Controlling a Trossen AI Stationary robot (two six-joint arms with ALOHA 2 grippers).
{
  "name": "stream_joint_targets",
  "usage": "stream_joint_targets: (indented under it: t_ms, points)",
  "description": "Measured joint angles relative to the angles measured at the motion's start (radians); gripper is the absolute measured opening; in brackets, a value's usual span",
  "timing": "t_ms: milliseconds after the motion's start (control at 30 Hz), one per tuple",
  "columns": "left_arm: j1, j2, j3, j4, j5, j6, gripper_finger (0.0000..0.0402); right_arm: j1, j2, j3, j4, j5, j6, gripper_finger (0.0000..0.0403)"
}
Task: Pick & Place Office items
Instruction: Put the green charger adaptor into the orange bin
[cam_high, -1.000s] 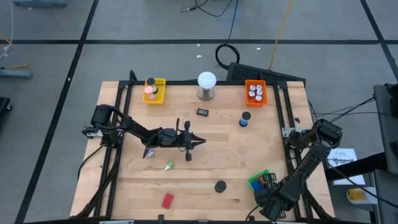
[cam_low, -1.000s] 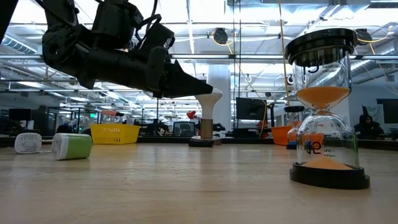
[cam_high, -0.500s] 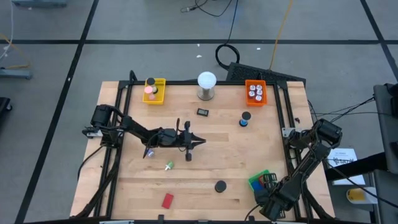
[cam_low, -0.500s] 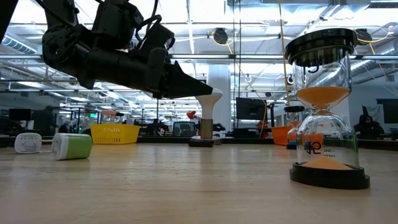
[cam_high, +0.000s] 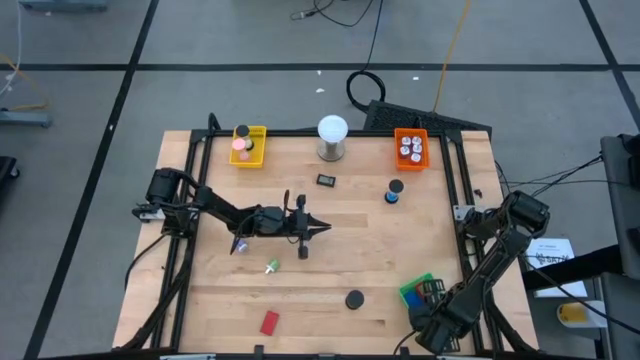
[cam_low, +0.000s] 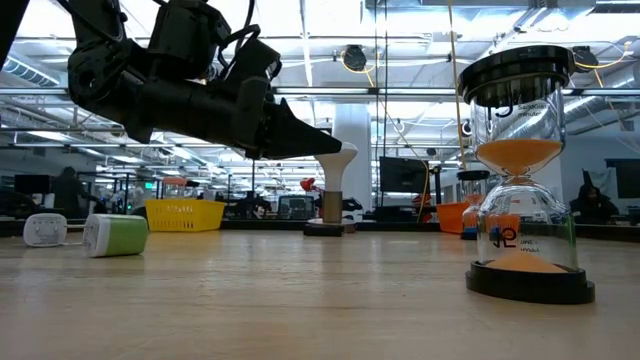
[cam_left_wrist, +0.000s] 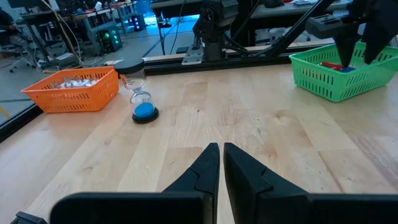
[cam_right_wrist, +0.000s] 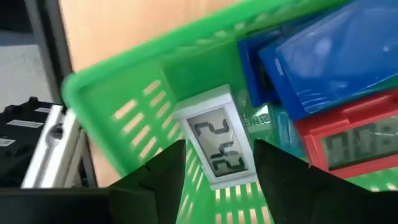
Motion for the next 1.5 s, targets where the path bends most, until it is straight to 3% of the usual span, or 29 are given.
stream_joint_targets:
  t_ms: [167, 300, 467, 567, 633, 867, 1167, 1333, 1500]
  points:
    - [0.0, 0.0, 0.0, 0.0, 0.0, -0.002, 0.0031, -0.011, -0.041, 0.05, -0.044, -0.017, 0.012, 0.0136]
    - [0.002, 0.0, 0.0, 0.004, 0.0, -0.026, 0.0031, -0.029, -0.113, 0.059, -0.086, 0.058, 0.014, 0.0091]
    - [0.016, 0.0, 0.0, 0.001, 0.0, -0.069, 0.0031, -0.06, -0.219, 0.052, -0.124, 0.285, -0.092, 0.0029]
    - [0.025, 0.0, 0.0, -0.002, 0.0, -0.087, 0.0031, -0.089, -0.297, -0.009, -0.052, 0.429, -0.213, 0.0005]
    - [0.027, 0.0, 0.0, -0.004, -0.015, -0.09, 0.0031, -0.121, -0.361, -0.096, 0.078, 0.478, -0.29, 0.0006]
    - [0.03, 0.0, 0.0, -0.03, -0.072, -0.108, 0.0031, -0.327, -0.55, -0.461, 0.662, 0.458, -0.574, 0.0002]
    - [0.042, 0.0, 0.0, -0.026, -0.146, -0.086, 0.0031, -0.535, -0.612, -0.682, 1.234, 0.638, -0.853, 0.0004]
    - [0.031, -0.002, 0.0, -0.026, -0.116, -0.076, 0.0031, -0.608, -0.599, -0.8, 1.656, 0.553, -0.879, 0.0001]
    - [-0.033, -0.06, -0.006, -0.047, -0.115, -0.001, 0.0031, -0.642, -0.591, -0.904, 1.874, 0.502, -0.877, 0.0003]
